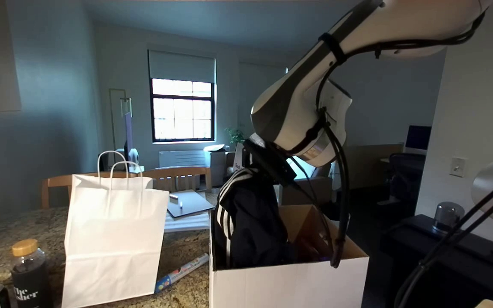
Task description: Take the jacket out of the box
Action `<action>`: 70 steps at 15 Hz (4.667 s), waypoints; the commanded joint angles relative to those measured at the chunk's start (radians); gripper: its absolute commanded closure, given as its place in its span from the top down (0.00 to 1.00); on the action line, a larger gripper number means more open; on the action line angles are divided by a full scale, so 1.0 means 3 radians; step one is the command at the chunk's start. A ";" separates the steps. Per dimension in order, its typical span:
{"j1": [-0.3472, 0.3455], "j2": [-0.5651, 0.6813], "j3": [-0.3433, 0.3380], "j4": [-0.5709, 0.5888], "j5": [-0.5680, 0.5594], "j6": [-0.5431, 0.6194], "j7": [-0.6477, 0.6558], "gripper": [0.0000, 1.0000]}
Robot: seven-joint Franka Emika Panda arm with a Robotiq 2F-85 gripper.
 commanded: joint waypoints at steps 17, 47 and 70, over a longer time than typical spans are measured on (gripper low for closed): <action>-0.0375 -0.0547 0.0014 0.0452 0.0329 0.0329 -0.1461 0.05; 0.4272 -0.2168 -0.4866 0.0985 0.2262 -0.0517 -0.4138 0.05; 0.5284 -0.2739 -0.6031 0.0142 -0.1192 -0.2950 -0.1689 0.10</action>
